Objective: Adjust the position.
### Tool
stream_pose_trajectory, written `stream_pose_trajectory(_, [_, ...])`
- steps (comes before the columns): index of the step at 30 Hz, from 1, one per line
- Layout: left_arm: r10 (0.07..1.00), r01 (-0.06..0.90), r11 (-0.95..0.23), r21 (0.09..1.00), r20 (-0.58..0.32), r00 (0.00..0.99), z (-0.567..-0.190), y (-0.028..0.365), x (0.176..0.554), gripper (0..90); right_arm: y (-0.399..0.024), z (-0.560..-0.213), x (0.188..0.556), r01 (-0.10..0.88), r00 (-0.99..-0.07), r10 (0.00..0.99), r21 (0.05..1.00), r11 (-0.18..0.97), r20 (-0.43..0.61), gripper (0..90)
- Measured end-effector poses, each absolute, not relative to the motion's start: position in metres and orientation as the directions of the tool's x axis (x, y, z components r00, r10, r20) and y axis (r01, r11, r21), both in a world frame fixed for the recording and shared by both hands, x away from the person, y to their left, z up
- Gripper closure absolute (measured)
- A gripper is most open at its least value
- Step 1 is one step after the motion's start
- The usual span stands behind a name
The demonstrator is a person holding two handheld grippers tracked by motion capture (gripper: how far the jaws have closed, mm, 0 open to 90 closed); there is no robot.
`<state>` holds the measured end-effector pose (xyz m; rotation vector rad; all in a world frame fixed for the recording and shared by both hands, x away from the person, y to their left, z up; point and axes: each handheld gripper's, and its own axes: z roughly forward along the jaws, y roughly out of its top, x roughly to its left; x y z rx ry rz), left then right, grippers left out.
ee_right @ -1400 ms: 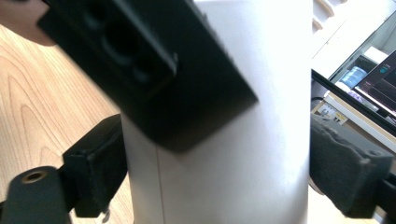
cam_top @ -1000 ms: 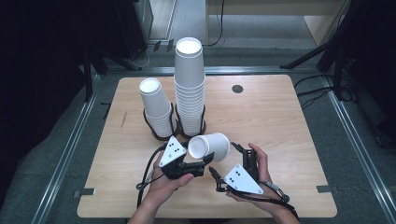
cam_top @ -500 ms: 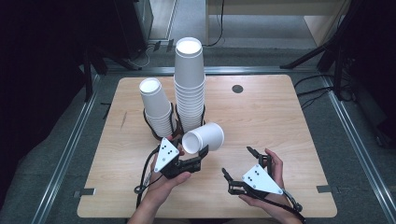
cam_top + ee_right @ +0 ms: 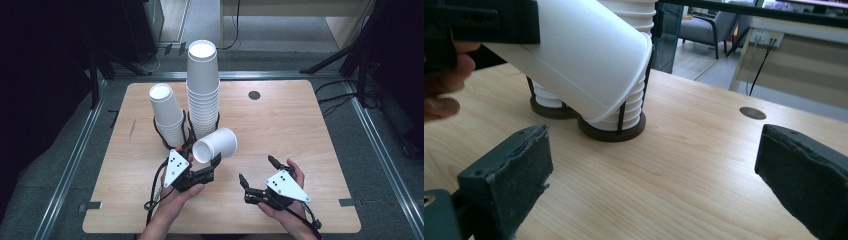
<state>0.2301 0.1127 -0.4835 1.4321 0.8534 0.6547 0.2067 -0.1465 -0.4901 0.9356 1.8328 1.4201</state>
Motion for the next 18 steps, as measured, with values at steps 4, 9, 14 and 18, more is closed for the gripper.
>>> stream_pose_trajectory(4, [0.819, 0.078, 0.073, 0.994, -0.105, 0.565, -0.487, 0.111, 0.229, 23.2, -0.145, -0.485, 0.206, 0.204, -0.550, 0.832, 0.978, 0.052, 0.071, 5.2])
stream_pose_trajectory(9, [0.813, 0.061, 0.087, 0.994, -0.106, 0.573, -0.490, 0.111, 0.229, 23.1, -0.143, -0.481, 0.205, 0.245, -0.566, 0.805, 0.968, -0.043, 0.180, 5.1])
stream_pose_trajectory(14, [0.789, 0.036, 0.140, 0.990, -0.133, 0.600, -0.496, 0.112, 0.229, 23.1, -0.142, -0.480, 0.205, 0.277, -0.551, 0.802, 0.957, -0.086, 0.231, 5.2])
stream_pose_trajectory(18, [0.796, 0.011, 0.133, 0.991, -0.114, 0.594, -0.498, 0.110, 0.230, 23.1, -0.142, -0.475, 0.204, 0.294, -0.565, 0.765, 0.941, -0.166, 0.311, 5.3])
